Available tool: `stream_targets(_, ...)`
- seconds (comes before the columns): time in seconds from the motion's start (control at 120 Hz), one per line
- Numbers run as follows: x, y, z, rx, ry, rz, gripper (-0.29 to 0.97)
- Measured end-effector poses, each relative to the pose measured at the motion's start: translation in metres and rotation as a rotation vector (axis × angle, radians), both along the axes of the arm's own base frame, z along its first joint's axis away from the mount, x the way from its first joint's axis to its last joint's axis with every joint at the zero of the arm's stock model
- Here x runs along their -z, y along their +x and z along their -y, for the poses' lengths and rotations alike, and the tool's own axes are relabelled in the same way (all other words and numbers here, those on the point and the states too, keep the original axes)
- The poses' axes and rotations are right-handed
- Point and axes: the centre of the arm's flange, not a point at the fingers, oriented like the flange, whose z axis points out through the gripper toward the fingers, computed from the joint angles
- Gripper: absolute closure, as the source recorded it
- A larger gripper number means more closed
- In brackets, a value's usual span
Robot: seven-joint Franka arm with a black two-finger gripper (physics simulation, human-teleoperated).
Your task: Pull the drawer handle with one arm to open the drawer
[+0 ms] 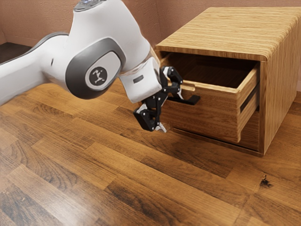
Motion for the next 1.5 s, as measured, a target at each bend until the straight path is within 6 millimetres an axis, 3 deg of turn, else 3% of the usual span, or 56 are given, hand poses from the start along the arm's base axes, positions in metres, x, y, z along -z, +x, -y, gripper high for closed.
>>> stream_targets(0.475, -0.001, -0.039, 0.013, 0.016, 0.020, -0.005, 0.00)
stream_targets(0.708, -0.003, -0.047, -0.008, -0.031, 0.029, -0.010, 0.05)
stream_targets(1.233, -0.012, -0.076, -0.010, -0.047, 0.041, 0.002, 0.02)
stream_targets(1.283, -0.022, -0.077, -0.010, -0.048, 0.039, 0.015, 0.01)
stream_targets(1.317, -0.040, -0.080, -0.009, -0.047, 0.036, 0.040, 0.01)
stream_targets(1.35, -0.068, -0.087, -0.008, -0.046, 0.031, 0.079, 0.01)
stream_targets(1.417, -0.145, -0.109, -0.013, -0.054, 0.007, 0.179, 0.00)
stream_targets(1.458, -0.184, -0.119, -0.041, -0.111, -0.033, 0.210, 0.00)
stream_targets(1.5, -0.197, -0.119, -0.092, -0.239, -0.082, 0.182, 0.00)
